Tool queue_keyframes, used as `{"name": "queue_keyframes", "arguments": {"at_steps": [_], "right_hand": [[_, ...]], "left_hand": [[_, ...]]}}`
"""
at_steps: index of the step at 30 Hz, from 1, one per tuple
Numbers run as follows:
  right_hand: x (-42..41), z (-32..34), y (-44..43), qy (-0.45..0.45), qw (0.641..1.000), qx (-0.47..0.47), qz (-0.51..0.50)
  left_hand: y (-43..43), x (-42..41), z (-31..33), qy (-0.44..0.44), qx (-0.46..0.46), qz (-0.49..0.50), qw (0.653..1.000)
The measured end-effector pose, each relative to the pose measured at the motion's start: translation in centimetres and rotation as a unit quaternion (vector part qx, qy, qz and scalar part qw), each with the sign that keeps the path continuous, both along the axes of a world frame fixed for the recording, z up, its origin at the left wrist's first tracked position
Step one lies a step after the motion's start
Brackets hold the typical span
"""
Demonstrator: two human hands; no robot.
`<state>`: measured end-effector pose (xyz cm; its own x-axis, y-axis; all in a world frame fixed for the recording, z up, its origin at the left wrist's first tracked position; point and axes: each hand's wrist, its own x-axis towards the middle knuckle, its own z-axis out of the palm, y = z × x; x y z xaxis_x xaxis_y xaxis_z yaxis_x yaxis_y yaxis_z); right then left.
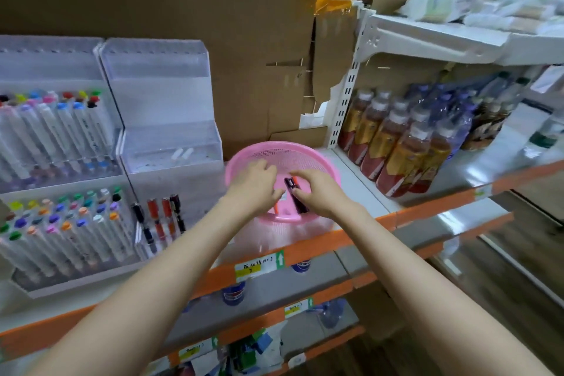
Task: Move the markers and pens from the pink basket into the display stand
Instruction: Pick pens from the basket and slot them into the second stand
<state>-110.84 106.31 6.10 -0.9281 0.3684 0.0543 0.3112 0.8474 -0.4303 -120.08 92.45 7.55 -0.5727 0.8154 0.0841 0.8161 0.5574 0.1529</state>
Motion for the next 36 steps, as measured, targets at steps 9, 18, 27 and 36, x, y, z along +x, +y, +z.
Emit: {"name": "queue_keyframes", "arguments": {"at_steps": [9, 18, 27, 36], "right_hand": [[-4.6, -2.2, 4.0, -0.094, 0.995, 0.009, 0.022], [-7.0, -3.6, 4.3, -0.113, 0.991, 0.006, -0.064], [-7.0, -4.6, 3.8, -0.092, 0.994, 0.03, -0.04], [-6.5, -3.7, 3.6, -0.054, 0.995, -0.059, -0.06]], "left_hand": [[4.5, -2.9, -3.1, -0.105, -0.068, 0.099, 0.987], [5.9, -2.3, -5.4, -0.094, -0.104, 0.16, 0.977], [5.8, -2.9, -5.6, -0.165, -0.004, 0.176, 0.971], [5.5, -3.4, -5.4, -0.283, 0.061, 0.189, 0.938]]}}
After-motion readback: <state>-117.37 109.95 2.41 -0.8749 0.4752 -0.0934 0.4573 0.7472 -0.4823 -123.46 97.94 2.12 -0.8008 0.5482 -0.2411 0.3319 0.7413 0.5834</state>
